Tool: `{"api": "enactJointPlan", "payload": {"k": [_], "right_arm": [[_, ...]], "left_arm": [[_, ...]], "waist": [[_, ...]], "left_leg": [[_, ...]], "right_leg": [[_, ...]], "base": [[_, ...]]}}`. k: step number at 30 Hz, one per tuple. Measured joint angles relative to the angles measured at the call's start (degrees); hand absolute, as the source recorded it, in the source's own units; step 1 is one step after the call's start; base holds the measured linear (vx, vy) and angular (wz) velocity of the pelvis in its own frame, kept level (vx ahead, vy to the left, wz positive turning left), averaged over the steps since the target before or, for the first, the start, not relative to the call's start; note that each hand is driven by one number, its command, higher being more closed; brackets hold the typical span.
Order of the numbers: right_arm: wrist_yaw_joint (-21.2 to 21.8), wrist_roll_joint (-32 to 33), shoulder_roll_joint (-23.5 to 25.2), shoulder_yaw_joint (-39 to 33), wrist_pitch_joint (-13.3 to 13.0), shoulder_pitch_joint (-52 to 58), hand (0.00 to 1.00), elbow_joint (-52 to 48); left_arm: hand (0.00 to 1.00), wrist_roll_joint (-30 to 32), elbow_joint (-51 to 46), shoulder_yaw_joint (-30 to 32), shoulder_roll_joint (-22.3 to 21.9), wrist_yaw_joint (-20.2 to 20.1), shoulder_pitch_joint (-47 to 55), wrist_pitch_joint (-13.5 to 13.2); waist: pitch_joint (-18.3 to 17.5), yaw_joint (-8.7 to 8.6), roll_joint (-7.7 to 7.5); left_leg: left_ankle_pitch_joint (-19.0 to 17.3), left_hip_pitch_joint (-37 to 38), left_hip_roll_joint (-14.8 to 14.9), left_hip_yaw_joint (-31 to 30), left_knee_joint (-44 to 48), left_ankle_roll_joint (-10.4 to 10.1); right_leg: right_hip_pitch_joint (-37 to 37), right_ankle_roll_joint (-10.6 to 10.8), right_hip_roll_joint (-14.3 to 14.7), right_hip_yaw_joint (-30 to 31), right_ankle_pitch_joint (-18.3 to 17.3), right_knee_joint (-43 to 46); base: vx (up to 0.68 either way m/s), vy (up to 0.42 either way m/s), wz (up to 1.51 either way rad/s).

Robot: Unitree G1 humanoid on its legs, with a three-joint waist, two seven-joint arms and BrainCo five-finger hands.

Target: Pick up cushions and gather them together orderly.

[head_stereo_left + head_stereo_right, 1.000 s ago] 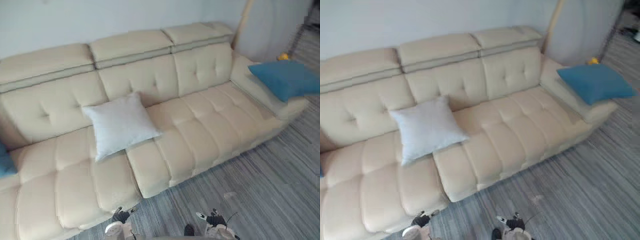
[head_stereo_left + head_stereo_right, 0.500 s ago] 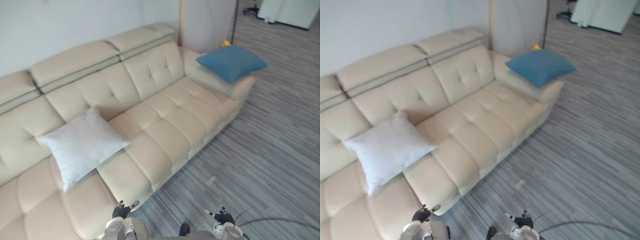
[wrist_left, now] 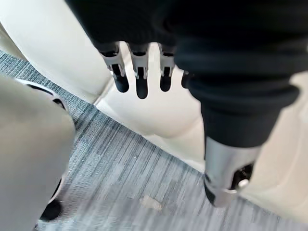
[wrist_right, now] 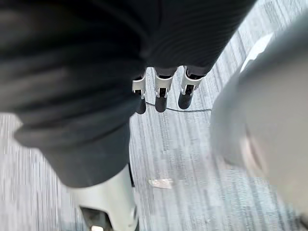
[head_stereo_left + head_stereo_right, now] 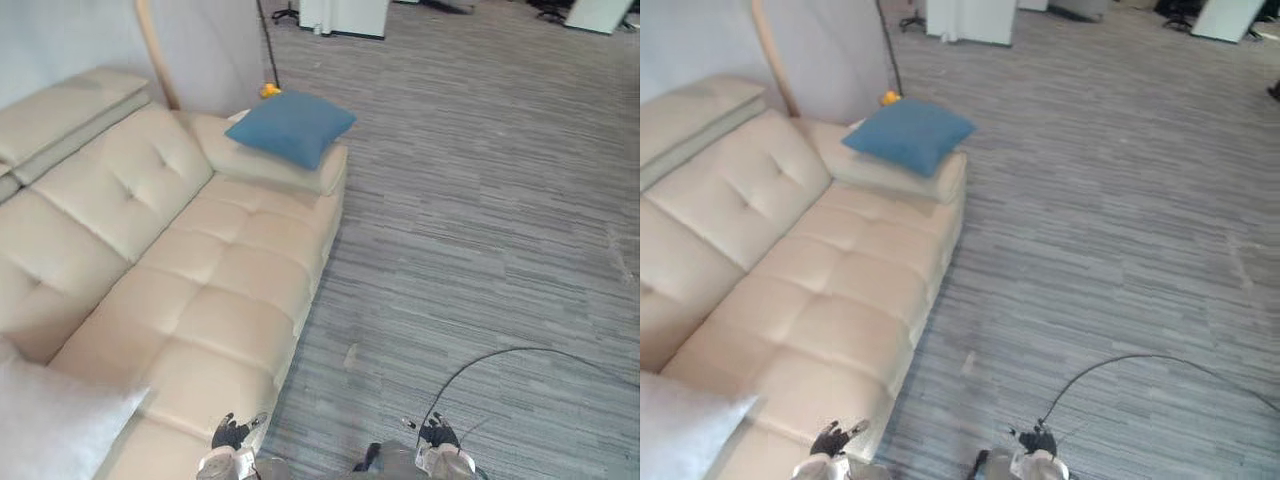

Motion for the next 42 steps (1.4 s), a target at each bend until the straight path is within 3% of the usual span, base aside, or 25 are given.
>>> {"api": "enactJointPlan", "payload": {"k": [1,3,5,7,8,10,12,15,18,19,20,22,23,25,27,29,30,32,34,35,36,37,39,41,42], "right_arm": [[-0.03,-0.01,-0.54,-0.22,0.02,-0.84,0.00,0.71],[-0.20,-0.23,-1.79,-1.13,0.21,-0.81,0.00,2.21],[-0.49,-0.53,-3.79,-2.98,0.32,-1.31,0.00,2.97],[-0.71,-0.56,-4.89,-3.96,0.26,-0.98,0.00,3.23],[-0.88,-0.55,-4.80,-3.73,0.26,-0.73,0.00,3.22],[-1.54,-0.39,-3.65,-3.14,0.55,0.54,0.00,3.32],[-1.83,-0.12,-3.50,-3.20,0.62,-0.13,0.00,3.31],[-1.87,0.08,-3.49,-3.19,0.81,-2.00,0.00,3.18],[-1.87,0.05,-3.74,-3.15,0.78,-2.40,0.00,2.52],[-1.87,0.01,-3.95,-3.19,0.79,-2.27,0.00,2.43],[-1.80,0.00,-2.94,-3.00,0.84,-1.94,0.00,2.65],[-1.66,-0.59,-1.99,-2.87,0.83,-0.82,0.00,2.49],[-1.62,-1.36,-1.94,-3.03,0.82,-0.30,0.00,2.57],[-1.28,-2.11,-1.80,-3.09,0.84,-0.18,0.00,3.52],[-1.16,-2.20,-1.39,-2.19,0.85,0.93,0.00,3.38],[-0.68,-2.22,-1.27,-1.92,0.85,1.06,0.00,3.30],[-0.46,-2.19,-1.30,-1.99,0.76,0.66,0.00,2.62],[-0.43,-2.18,-1.34,-2.13,0.76,0.77,0.00,1.91],[-0.43,-2.18,-1.23,-2.36,0.86,0.76,0.00,2.00],[-0.40,-2.14,-1.25,-2.43,0.95,0.95,0.00,2.72],[-0.40,-2.17,-2.31,-2.81,0.94,1.16,0.00,3.10],[-0.45,-2.16,-3.21,-3.49,0.86,1.24,0.00,3.44],[-0.46,-2.12,-3.44,-4.42,0.85,2.06,0.00,3.40],[-0.65,-2.02,-3.99,-4.86,0.81,2.88,0.00,3.03],[-0.74,-2.00,-4.04,-4.66,0.80,2.90,0.00,2.89]], "left_arm": [[0.00,-0.05,0.39,-1.01,0.32,0.00,-0.75,-0.02],[0.00,-0.04,1.17,-2.13,1.79,-0.04,-0.64,-0.06],[0.00,-0.03,2.40,-1.82,0.70,0.03,-0.58,0.07],[0.00,0.10,1.49,-0.72,-0.25,0.09,-0.60,-0.15],[0.00,0.10,1.23,-0.56,-0.32,0.03,-0.79,-0.15],[0.00,-0.57,-0.87,-0.03,-0.28,0.00,-0.75,-0.60],[0.00,-1.31,-2.16,-0.13,-0.41,0.01,-0.74,-1.07],[0.00,-1.48,-2.99,-0.25,-0.72,0.01,-0.75,-1.32],[0.00,-1.45,-3.04,-0.21,-1.05,0.02,-0.62,-1.26],[0.00,-1.51,-2.97,-0.12,-1.12,-0.11,-0.73,-1.27],[0.00,-1.28,-3.03,0.04,-0.25,-0.20,-0.94,-1.24],[0.00,-0.80,-2.94,0.02,0.66,-0.29,-1.08,-0.92],[0.00,-0.77,-2.21,-0.18,1.28,-0.25,-1.05,-0.90],[0.00,-0.75,-1.48,-1.71,1.91,-0.27,-1.19,-0.18],[0.00,-0.12,-0.95,-2.24,2.04,-0.23,-0.85,0.35],[0.00,0.20,-0.95,-2.88,1.91,0.01,-0.75,0.35],[0.00,0.17,-1.13,-3.31,1.85,0.06,-1.39,0.12],[0.00,0.18,-1.13,-3.36,1.56,0.04,-1.85,0.09],[0.00,0.23,-0.77,-3.23,1.49,0.04,-1.72,0.06],[0.00,0.22,-0.19,-3.09,1.58,0.03,-1.24,0.12],[0.00,0.23,0.32,-1.79,0.91,0.11,-1.20,0.27],[0.00,0.21,0.28,-0.86,-0.29,0.07,0.02,0.03],[0.00,0.22,0.06,-0.49,-1.70,0.06,1.02,0.04],[0.00,0.19,-0.59,0.40,-2.25,-0.03,0.80,0.10],[0.00,0.12,-0.84,0.42,-2.26,-0.07,0.92,0.05]], "waist": [[0.70,-0.08,0.52],[0.96,-0.76,-1.23],[1.57,-1.07,1.11],[1.97,-1.02,2.56],[2.70,-1.19,2.56],[3.57,-0.52,1.87],[3.67,0.17,1.66],[3.76,0.76,1.68],[3.61,1.96,1.89],[3.38,3.05,1.72],[2.66,3.32,-0.73],[1.79,3.20,-3.23],[1.77,3.14,-3.29],[1.93,2.40,-3.06],[2.23,1.87,-2.56],[2.57,1.45,-1.43],[2.52,0.35,-1.21],[2.53,-0.14,-1.06],[2.58,-0.19,-1.98],[2.63,-0.24,-2.67],[1.97,-0.55,-1.19],[1.10,-0.32,0.31],[0.42,-1.15,1.28],[0.64,-1.83,2.95],[0.77,-1.81,3.18]], "left_leg": [[-0.08,0.91,0.60,-0.02,-1.41,-0.82],[-0.55,2.51,-0.58,-1.04,-2.88,-3.00],[-0.53,2.09,2.39,-5.29,2.99,-3.14],[4.33,-7.52,5.79,-12.08,24.32,-2.78],[6.46,-10.79,6.96,-13.77,31.79,-2.61],[4.73,-17.29,6.36,-13.82,43.03,-2.98],[3.57,-22.20,4.94,-10.29,40.47,-2.08],[4.33,-24.94,1.09,-5.76,18.23,-0.90],[11.73,-23.56,-2.11,-4.21,-0.72,-1.41],[17.83,-22.96,-2.51,-4.59,-1.51,1.15],[17.62,-22.19,-4.10,-4.05,-1.09,4.03],[13.18,-21.01,-5.63,-3.45,2.06,5.45],[11.24,-19.26,-5.93,-3.46,2.67,5.24],[8.17,-14.40,-6.54,-4.26,2.49,5.25],[6.69,-7.58,-7.07,-5.04,0.90,5.17],[6.69,-1.08,-6.70,-5.29,-3.34,5.17],[6.66,1.45,-6.06,-6.76,-5.14,5.13],[5.77,2.24,-5.19,-7.67,-5.73,4.10],[1.90,4.09,-4.36,-8.78,-5.67,0.80],[0.67,5.15,-4.67,-9.89,-5.44,0.02],[-0.97,6.69,-3.33,-11.47,-5.07,-0.17],[-1.11,6.94,-2.16,-12.66,-3.77,0.00],[-1.08,3.45,-0.64,-14.99,5.02,-0.03],[2.57,-6.47,2.87,-16.08,25.94,-3.98],[3.29,-8.92,4.12,-15.66,31.45,-3.99]], "right_leg": [[-0.84,0.22,0.29,0.46,2.76,-4.95],[-0.70,-0.56,0.61,5.53,10.23,-12.12],[0.11,-2.96,2.57,4.98,6.42,-9.36],[4.28,-4.46,4.91,3.46,3.89,-10.97],[7.02,-5.06,5.82,2.97,3.07,-12.09],[13.68,-6.35,6.64,2.71,0.50,-14.78],[17.79,-5.82,7.13,2.71,0.41,-18.28],[22.45,-4.83,7.81,4.10,0.48,-23.10],[27.79,-2.45,8.76,6.67,-0.50,-27.67],[29.53,-1.35,9.10,8.45,-1.16,-28.63],[30.29,-0.88,7.40,9.74,-1.19,-29.03],[28.25,1.39,4.41,11.90,-1.18,-20.30],[25.78,4.50,3.42,12.74,-1.41,-11.47],[17.51,13.18,0.65,14.76,2.68,11.09],[13.49,10.53,-2.23,12.74,1.10,20.82],[10.56,5.80,-3.11,9.31,-1.75,17.41],[7.26,3.99,-3.06,6.39,-2.36,8.25],[5.03,3.03,-2.17,6.09,-0.74,0.46],[3.06,2.83,0.30,10.98,7.53,-15.03],[3.07,2.72,0.60,13.63,12.08,-17.21],[3.28,1.29,2.16,13.52,11.15,-13.22],[3.14,0.67,2.56,12.84,7.05,-10.28],[4.67,0.21,2.44,10.41,3.86,-8.78],[9.83,-1.31,2.90,5.90,1.95,-10.04],[11.72,-1.85,3.24,4.91,1.38,-10.95]], "base": [[0.24,-0.165,-0.18],[0.36,-0.258,0.00],[0.49,-0.405,-0.07],[0.42,-0.325,0.07],[0.37,-0.195,0.27],[0.39,-0.166,0.11],[0.47,-0.147,-0.21],[0.46,-0.033,-0.32],[0.53,0.100,-0.52],[0.69,0.165,-0.56],[0.59,0.125,-0.42],[0.60,0.146,-0.01],[0.60,0.180,0.11],[0.51,0.140,0.18],[0.52,0.095,0.24],[0.54,0.012,0.27],[0.39,-0.070,0.46],[0.38,-0.176,0.47],[0.44,-0.297,0.41],[0.42,-0.330,0.36],[0.42,-0.298,0.25],[0.40,-0.276,0.31],[0.31,-0.233,0.55],[0.40,-0.308,0.83],[0.42,-0.233,0.62]]}}
